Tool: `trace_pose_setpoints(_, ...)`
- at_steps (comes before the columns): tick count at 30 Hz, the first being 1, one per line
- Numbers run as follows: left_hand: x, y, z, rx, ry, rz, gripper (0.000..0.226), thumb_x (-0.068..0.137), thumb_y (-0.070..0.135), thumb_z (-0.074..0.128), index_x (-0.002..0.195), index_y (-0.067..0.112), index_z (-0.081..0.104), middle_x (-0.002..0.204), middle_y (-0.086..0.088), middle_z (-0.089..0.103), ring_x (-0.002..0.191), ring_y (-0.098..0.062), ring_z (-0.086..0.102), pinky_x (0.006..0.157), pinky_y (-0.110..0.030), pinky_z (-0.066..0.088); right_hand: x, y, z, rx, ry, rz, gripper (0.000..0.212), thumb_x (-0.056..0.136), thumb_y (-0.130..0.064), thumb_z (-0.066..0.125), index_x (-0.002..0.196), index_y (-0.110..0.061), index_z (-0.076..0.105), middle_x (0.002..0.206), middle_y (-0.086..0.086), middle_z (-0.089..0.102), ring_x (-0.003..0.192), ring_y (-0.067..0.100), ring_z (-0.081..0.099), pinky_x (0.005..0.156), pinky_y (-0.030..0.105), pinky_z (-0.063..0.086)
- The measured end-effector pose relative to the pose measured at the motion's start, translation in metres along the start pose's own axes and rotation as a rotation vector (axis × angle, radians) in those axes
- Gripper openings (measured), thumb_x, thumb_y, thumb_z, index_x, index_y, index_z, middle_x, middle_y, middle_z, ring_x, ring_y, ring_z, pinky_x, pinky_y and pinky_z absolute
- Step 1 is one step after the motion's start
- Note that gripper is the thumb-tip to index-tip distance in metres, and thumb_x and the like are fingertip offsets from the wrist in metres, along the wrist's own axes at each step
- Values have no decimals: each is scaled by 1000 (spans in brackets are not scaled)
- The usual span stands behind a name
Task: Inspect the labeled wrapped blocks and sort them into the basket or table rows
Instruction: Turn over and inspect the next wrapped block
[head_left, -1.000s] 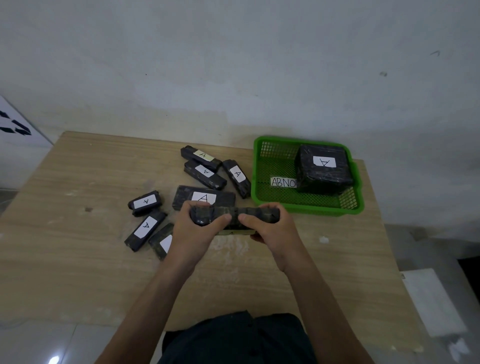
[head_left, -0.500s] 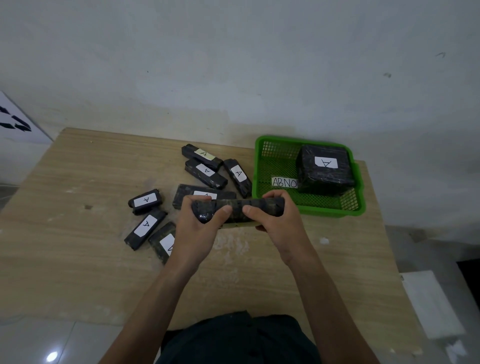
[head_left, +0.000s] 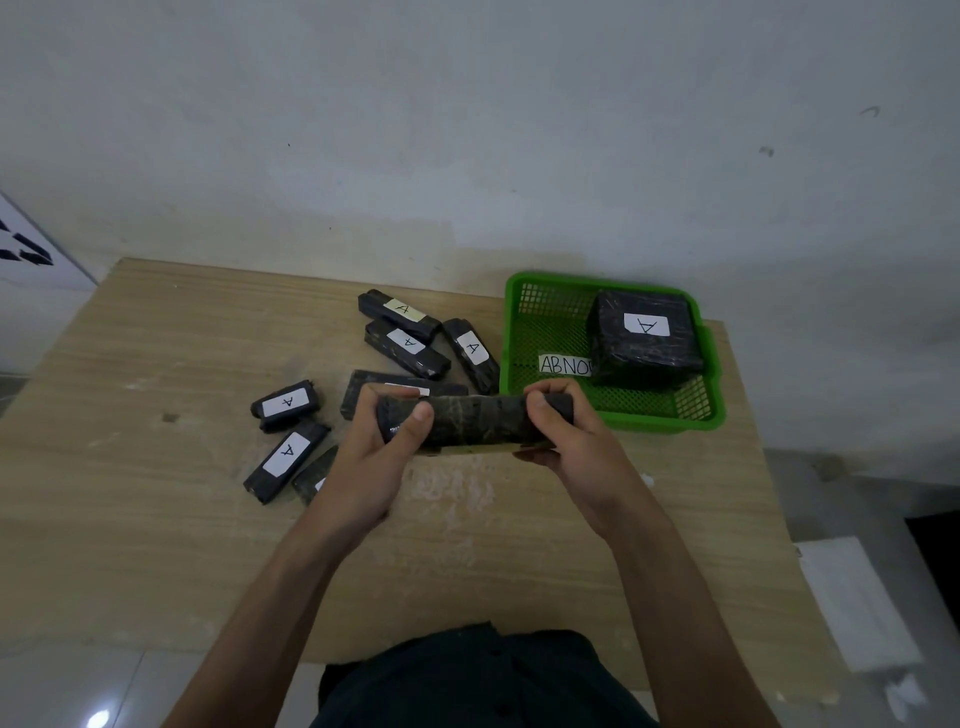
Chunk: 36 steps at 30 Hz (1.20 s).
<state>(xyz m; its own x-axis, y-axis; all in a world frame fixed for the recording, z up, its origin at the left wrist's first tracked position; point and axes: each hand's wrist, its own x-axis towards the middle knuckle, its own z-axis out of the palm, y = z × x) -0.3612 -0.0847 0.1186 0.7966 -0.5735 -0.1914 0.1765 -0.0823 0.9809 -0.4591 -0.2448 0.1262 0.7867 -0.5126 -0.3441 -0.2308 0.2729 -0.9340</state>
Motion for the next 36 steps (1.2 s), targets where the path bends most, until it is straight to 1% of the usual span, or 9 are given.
trace_pose_setpoints(4, 3, 2, 3, -56, 21, -19, 12, 92, 23, 52, 101, 16, 53, 89, 6, 67, 82, 0, 64, 68, -14, 50, -1, -4, -3, 14, -38, 29, 10, 98, -20, 48, 89, -18, 51, 90, 0, 57, 87, 16, 56, 82, 38, 51)
trace_pose_setpoints(12, 5, 0, -1, -69, 33, -45, 14, 93, 29, 49, 87, 29, 61, 95, 0, 65, 95, -17, 60, 87, -37, 48, -3, 0, -6, 128, -52, 37, 19, 99, -18, 44, 86, -18, 57, 89, -2, 62, 85, 15, 57, 81, 39, 50)
trace_pose_setpoints(15, 6, -3, -4, -52, -14, -33, 13, 92, 37, 53, 102, 39, 61, 113, 4, 62, 109, -13, 56, 99, -40, 43, -3, 0, -9, 262, -81, 35, 15, 91, -3, 52, 92, -16, 59, 94, 2, 57, 84, 13, 58, 75, 30, 53)
trace_pose_setpoints(18, 8, -3, -5, -113, -57, -83, 41, 80, 56, 53, 120, 49, 53, 136, 3, 50, 124, -13, 48, 103, -37, 38, -3, 1, -11, 408, -104, -27, 45, 67, 3, 54, 108, -16, 57, 106, 4, 53, 85, 12, 58, 73, 25, 52)
trace_pose_setpoints(22, 8, -7, -1, -213, 11, -204, 38, 94, 32, 51, 131, 21, 49, 123, -5, 60, 95, -6, 67, 74, -23, 52, -1, 3, -10, 371, -74, -41, 72, 62, 8, 52, 128, -19, 46, 122, 6, 47, 94, 13, 54, 73, 21, 53)
trace_pose_setpoints(26, 5, -11, -2, -177, 49, -226, 37, 91, 21, 57, 127, 15, 53, 121, -10, 63, 98, -16, 65, 81, -29, 49, -6, 1, -12, 326, -98, 128, 63, 84, 7, 57, 135, -23, 37, 115, 9, 59, 84, 18, 67, 69, 30, 58)
trace_pose_setpoints(30, 2, -12, -4, -122, 24, -206, 38, 86, 21, 64, 123, 27, 55, 126, -8, 58, 108, -21, 61, 92, -37, 48, -10, 1, -15, 231, -151, 267, 67, 66, -12, 73, 126, -21, 45, 120, 11, 58, 85, 28, 69, 63, 44, 61)
trace_pose_setpoints(33, -3, -11, -4, -48, -21, -182, 43, 71, 33, 76, 108, 42, 56, 130, -5, 53, 115, -24, 57, 100, -45, 45, -13, -1, -15, 128, -166, 272, 51, 72, -8, 73, 116, -20, 50, 111, 10, 61, 74, 24, 69, 51, 37, 58)
trace_pose_setpoints(36, -9, -16, -2, -54, -12, -140, 37, 82, 15, 70, 107, 36, 52, 125, -7, 55, 110, -26, 59, 92, -40, 49, -12, 1, -16, 42, -142, 231, 42, 79, -3, 71, 110, -21, 49, 104, 6, 62, 74, 23, 67, 46, 30, 54)
